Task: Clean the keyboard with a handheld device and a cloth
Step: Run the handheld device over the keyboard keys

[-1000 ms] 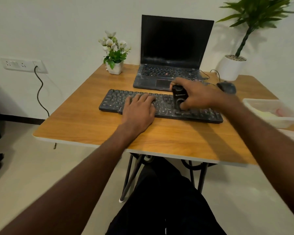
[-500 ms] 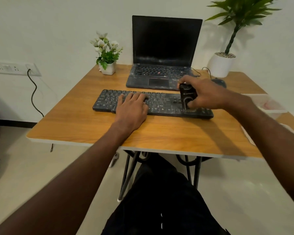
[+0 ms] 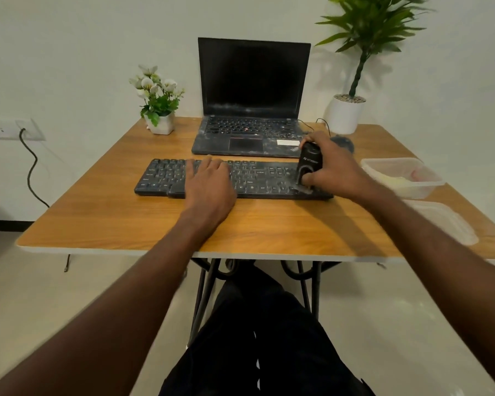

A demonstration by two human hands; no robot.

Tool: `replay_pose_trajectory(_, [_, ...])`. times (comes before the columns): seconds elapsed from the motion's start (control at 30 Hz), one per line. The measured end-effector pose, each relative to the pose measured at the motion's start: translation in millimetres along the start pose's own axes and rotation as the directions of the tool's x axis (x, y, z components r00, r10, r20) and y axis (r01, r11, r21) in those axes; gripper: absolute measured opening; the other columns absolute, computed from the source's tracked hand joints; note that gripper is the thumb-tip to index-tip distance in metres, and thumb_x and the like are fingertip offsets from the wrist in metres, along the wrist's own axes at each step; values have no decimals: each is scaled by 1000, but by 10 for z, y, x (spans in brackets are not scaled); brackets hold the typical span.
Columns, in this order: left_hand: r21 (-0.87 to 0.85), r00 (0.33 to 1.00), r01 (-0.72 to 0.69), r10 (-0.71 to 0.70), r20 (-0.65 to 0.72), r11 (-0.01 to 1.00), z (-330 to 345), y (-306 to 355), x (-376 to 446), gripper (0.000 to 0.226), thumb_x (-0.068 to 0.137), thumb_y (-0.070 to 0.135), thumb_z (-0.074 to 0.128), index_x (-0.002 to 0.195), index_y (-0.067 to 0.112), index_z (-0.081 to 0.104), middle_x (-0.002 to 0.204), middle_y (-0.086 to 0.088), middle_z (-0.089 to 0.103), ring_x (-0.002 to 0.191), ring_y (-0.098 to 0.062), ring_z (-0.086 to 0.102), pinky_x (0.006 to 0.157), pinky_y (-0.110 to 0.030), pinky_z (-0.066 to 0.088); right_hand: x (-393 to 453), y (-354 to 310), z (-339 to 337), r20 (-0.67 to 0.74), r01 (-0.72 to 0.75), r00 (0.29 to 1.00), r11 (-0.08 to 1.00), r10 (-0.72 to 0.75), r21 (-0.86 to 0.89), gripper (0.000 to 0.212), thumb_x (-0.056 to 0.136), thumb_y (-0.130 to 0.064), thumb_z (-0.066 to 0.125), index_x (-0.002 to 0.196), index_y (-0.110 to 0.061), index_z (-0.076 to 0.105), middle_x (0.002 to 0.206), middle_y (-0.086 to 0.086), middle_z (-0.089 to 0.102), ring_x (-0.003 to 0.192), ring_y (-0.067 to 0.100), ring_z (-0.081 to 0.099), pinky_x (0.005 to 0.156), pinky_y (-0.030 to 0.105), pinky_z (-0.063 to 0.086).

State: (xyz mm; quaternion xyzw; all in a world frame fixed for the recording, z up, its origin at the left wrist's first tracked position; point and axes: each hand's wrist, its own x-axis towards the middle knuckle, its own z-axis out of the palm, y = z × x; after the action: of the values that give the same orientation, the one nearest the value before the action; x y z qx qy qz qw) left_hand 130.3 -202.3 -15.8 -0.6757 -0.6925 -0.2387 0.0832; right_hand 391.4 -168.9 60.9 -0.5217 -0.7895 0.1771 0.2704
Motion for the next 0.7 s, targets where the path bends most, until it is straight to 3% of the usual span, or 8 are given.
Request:
replay_pose_trajectory(0.03, [-40, 1000, -14, 13, -27, 999, 6, 162, 8, 37, 106, 26, 49, 140, 18, 61, 147, -4, 61, 147, -24, 45, 130, -61, 15, -2, -14, 71, -44, -2, 999, 998, 4, 60, 78, 79, -9, 83, 140, -31, 40, 134, 6, 53, 118, 24, 59, 81, 39, 62])
replay_pose_trajectory(0.1, [-155, 997, -66, 60, -42, 986, 68, 503, 16, 39, 107, 28, 48, 143, 21, 59, 151, -1, 59, 148, -20, 45, 129, -59, 18, 11, -25, 209, -114, 21, 994, 992, -7, 121, 74, 80, -10, 83, 137, -31, 41, 132, 5, 55, 113, 20, 60, 75, 28, 59])
replay_pose_trajectory(0.2, [-207, 996, -91, 93, 3, 974, 290, 748, 26, 43, 109, 30, 43, 151, 22, 54, 157, 0, 53, 152, -19, 39, 130, -58, 16, 43, -6, 284, -94, 68, 993, 997, -66, 21, 76, 78, -12, 84, 140, -27, 42, 130, 4, 56, 109, 16, 58, 71, 17, 49])
replay_pose_trajectory(0.3, [-138, 995, -80, 86, 41, 987, 417, 715, 38, 45, 111, 33, 39, 153, 24, 51, 160, 2, 49, 154, -21, 36, 130, -59, 13, 64, 69, 74, -42, -20, 999, 993, 15, -120, 79, 79, -13, 84, 143, -27, 39, 124, 3, 52, 106, 17, 52, 76, 31, 52])
replay_pose_trajectory(0.4, [-119, 995, -82, 87, 38, 989, 413, 718, 31, 45, 111, 33, 37, 153, 25, 51, 160, 1, 49, 153, -23, 37, 130, -60, 12, 46, 141, -128, -128, -124, 987, 969, 98, -213, 80, 76, -13, 85, 140, -28, 39, 124, 7, 56, 109, 25, 56, 77, 37, 51])
replay_pose_trajectory(0.53, [-120, 995, -88, 93, 40, 989, 429, 720, 20, 44, 112, 32, 36, 153, 24, 50, 161, 1, 48, 153, -23, 36, 130, -59, 11, -175, 249, -133, -80, -64, 995, 997, 62, -32, 80, 75, -11, 85, 138, -31, 40, 131, 9, 56, 109, 27, 61, 80, 40, 60])
replay_pose_trajectory(0.7, [-134, 995, -89, 95, 40, 987, 397, 734, 20, 44, 112, 31, 37, 154, 24, 48, 162, 0, 48, 154, -24, 36, 131, -59, 9, -268, 301, -257, -126, -44, 992, 945, 3, -325, 76, 78, -14, 84, 139, -28, 41, 126, 13, 62, 108, 30, 62, 77, 38, 53])
